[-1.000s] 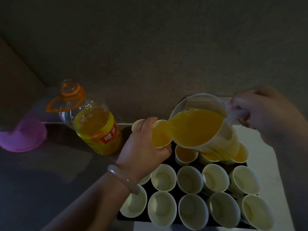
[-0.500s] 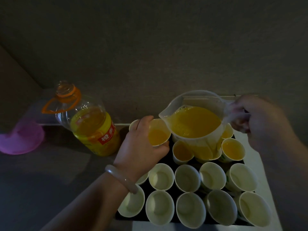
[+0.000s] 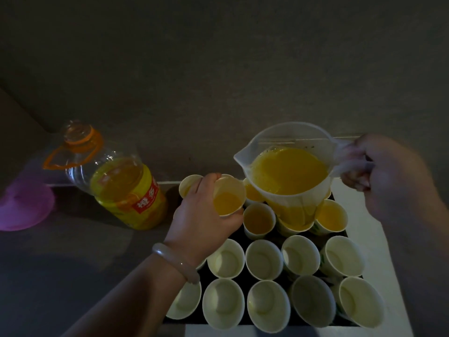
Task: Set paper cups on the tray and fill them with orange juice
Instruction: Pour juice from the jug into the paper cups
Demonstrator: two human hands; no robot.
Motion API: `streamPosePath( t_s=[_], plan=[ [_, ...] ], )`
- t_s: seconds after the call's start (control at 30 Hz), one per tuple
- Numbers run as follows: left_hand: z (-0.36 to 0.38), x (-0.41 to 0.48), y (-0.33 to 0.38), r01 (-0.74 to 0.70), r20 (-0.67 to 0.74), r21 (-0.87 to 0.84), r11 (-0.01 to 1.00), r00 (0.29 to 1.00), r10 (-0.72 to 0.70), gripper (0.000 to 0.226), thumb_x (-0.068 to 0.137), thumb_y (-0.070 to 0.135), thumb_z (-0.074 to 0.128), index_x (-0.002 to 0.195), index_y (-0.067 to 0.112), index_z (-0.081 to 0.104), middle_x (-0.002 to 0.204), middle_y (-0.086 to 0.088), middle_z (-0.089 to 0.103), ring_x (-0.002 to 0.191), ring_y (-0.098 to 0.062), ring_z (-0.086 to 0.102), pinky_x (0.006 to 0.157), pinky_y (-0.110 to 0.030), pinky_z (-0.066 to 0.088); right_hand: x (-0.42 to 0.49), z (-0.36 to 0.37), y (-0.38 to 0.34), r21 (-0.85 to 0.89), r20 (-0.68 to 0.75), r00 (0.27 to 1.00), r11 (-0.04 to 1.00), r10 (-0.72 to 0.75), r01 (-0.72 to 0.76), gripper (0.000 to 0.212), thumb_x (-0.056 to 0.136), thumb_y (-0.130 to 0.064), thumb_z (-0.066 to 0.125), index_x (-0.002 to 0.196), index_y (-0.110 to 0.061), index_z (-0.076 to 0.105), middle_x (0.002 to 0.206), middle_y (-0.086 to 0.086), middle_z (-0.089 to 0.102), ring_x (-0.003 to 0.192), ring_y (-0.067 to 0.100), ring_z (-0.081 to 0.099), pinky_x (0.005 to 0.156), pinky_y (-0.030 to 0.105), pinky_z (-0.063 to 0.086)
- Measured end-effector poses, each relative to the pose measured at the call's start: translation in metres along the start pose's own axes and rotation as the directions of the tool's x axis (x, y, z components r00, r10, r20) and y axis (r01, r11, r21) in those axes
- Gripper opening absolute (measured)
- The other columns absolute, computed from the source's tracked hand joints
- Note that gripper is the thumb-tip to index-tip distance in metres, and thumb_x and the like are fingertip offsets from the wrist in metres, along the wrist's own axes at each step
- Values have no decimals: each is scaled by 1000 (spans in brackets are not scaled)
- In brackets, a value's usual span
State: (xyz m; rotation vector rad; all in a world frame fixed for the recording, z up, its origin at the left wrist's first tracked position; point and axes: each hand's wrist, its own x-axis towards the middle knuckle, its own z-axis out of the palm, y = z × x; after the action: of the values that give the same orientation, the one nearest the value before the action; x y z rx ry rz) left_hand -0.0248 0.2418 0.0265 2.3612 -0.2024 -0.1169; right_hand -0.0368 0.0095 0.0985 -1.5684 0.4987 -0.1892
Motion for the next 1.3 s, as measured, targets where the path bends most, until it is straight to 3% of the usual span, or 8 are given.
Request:
streamPosePath(
  t_s=[0.1, 0.17, 0.23, 0.37, 0.77, 1.03, 1.17, 1.3],
  plan=[
    [1, -1, 1, 4, 2, 1, 1000, 1000, -4, 76, 73, 45, 73, 137, 30, 35, 120, 18, 41, 105, -6, 49, 89, -34, 50, -6, 3, -5, -71, 46, 996, 994, -80, 83, 16, 83, -1, 45, 69, 4, 49, 34, -6, 30, 28, 4, 24, 34, 13, 16],
    [2, -1, 1, -11, -9, -12, 1000, 1000, 11, 70, 73, 44, 73, 132, 33, 37, 116, 18, 44, 102, -5, 51, 85, -32, 51, -9, 4, -8, -153, 80, 987, 977, -140, 151, 21, 71, -13, 52, 54, -1, 48, 34, -5, 27, 30, 8, 22, 36, 14, 17],
    [1, -1, 2, -30, -12, -17, 999, 999, 30, 65, 73, 44, 74, 127, 35, 39, 106, 23, 41, 96, -2, 49, 79, -27, 49, -10, 7, -11, -266, 107, 981, 946, -162, 185, 26, 59, -22, 53, 39, -14, 40, 39, -1, 22, 37, 15, 19, 43, 22, 18],
    [1, -1, 2, -44, -1, -11, 999, 999, 44, 66, 73, 46, 73, 127, 36, 38, 104, 24, 37, 91, 2, 44, 73, -18, 41, -13, 11, -16, -398, 155, 975, 893, -160, 210, 28, 51, -31, 54, 41, -13, 34, 49, 5, 21, 48, 18, 19, 50, 37, 20],
    [1, 0, -3, -48, -1, -9, 999, 999, 48, 69, 75, 42, 74, 132, 33, 36, 113, 19, 40, 94, 0, 46, 71, -15, 40, -21, 16, -26, -585, 222, 953, 754, -207, 300, 27, 53, -32, 49, 41, -14, 34, 44, -3, 20, 43, 13, 17, 49, 32, 19],
    [2, 0, -5, -55, -5, -14, 998, 998, 55, 68, 72, 46, 75, 129, 38, 37, 113, 20, 41, 92, 1, 47, 73, -17, 42, -16, 15, -23, -489, 210, 960, 830, -184, 266, 25, 54, -28, 51, 39, -14, 37, 41, -5, 22, 40, 13, 19, 49, 28, 19],
    [2, 1, -5, -65, -6, -38, 997, 998, 65, 60, 72, 46, 74, 119, 43, 37, 112, 19, 46, 90, 5, 47, 69, -13, 40, -7, 9, -14, -368, 172, 976, 910, -135, 190, 31, 71, -8, 53, 43, -16, 40, 36, -6, 27, 33, 9, 22, 37, 15, 21],
    [4, 2, -8, -44, -35, -23, 999, 998, 43, 69, 72, 45, 74, 130, 35, 39, 119, 15, 47, 97, -1, 49, 77, -21, 46, 1, 5, -5, -192, 99, 993, 977, -70, 88, 27, 75, -11, 54, 48, -11, 51, 32, -5, 35, 28, 6, 28, 33, 14, 22]
  ],
)
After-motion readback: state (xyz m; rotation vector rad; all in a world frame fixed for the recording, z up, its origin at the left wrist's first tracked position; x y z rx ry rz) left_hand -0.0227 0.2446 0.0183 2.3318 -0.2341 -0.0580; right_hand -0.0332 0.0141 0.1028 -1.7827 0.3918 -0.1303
